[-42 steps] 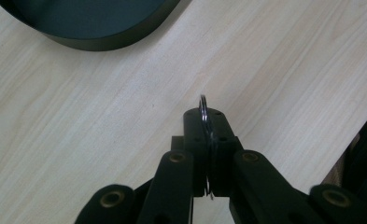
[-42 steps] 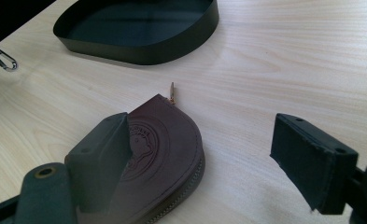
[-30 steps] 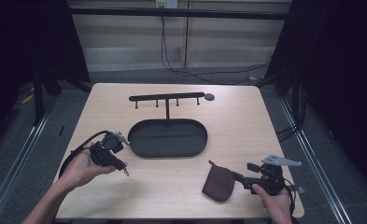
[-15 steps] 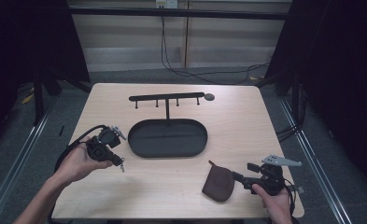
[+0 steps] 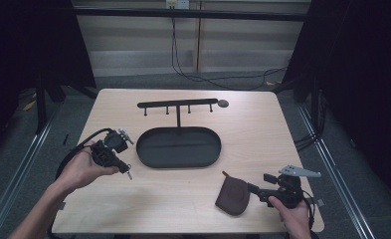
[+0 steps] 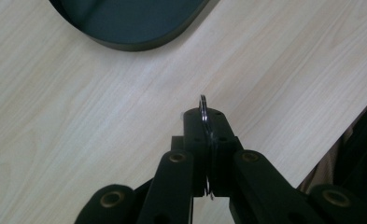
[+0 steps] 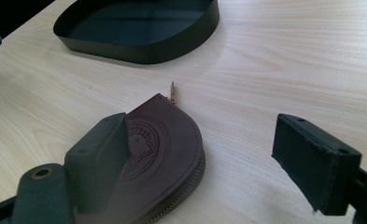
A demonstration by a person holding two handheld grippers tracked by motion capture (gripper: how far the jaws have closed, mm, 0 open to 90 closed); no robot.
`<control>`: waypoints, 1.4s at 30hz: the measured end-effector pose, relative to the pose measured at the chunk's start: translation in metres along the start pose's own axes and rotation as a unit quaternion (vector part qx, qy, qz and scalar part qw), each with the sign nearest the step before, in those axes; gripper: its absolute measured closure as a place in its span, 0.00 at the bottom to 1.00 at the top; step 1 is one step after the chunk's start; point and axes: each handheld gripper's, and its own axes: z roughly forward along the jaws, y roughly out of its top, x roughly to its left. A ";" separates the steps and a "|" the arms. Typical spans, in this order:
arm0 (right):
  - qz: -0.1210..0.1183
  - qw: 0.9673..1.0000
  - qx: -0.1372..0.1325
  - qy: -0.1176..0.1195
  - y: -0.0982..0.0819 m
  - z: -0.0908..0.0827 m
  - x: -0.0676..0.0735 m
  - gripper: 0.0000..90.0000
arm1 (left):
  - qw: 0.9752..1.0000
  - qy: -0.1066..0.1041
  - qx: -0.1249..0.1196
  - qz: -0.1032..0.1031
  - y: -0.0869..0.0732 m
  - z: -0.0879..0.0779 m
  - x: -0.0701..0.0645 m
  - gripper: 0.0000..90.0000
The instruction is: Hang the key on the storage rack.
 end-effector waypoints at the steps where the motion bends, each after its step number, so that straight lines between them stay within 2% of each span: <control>1: 0.000 1.000 0.000 0.000 0.000 0.000 0.000 0.21 | 1.000 0.000 -0.002 0.000 0.001 -0.001 0.001 0.99; 2: -0.001 1.000 0.000 0.001 0.000 0.000 0.000 0.20 | 1.000 0.001 0.004 0.004 0.003 -0.002 0.002 0.99; 4: -0.002 1.000 0.001 -0.002 0.000 0.000 0.001 0.20 | 1.000 0.002 -0.006 -0.004 0.006 -0.004 0.002 0.99; 7: -0.003 1.000 -0.001 0.000 0.000 -0.001 0.000 0.20 | 1.000 0.004 -0.004 0.003 0.011 -0.010 0.003 0.99; 15: 0.000 1.000 0.001 0.000 0.000 0.001 0.000 0.20 | 1.000 0.013 -0.002 0.000 0.020 -0.021 0.005 0.99; 19: 0.000 1.000 -0.001 0.000 0.000 0.000 0.000 0.20 | 1.000 0.017 -0.005 -0.005 0.023 -0.029 0.007 0.99; 27: 0.001 1.000 -0.001 0.000 0.000 0.000 0.000 0.20 | 1.000 0.026 -0.010 -0.001 0.029 -0.047 0.007 0.99; 35: -0.001 1.000 -0.001 0.000 0.000 0.000 0.000 0.20 | 0.999 0.035 -0.012 -0.010 0.035 -0.054 0.009 0.99; 42: -0.001 1.000 0.000 0.000 0.000 0.000 0.000 0.20 | 0.999 0.034 -0.015 -0.012 0.042 -0.063 0.013 0.99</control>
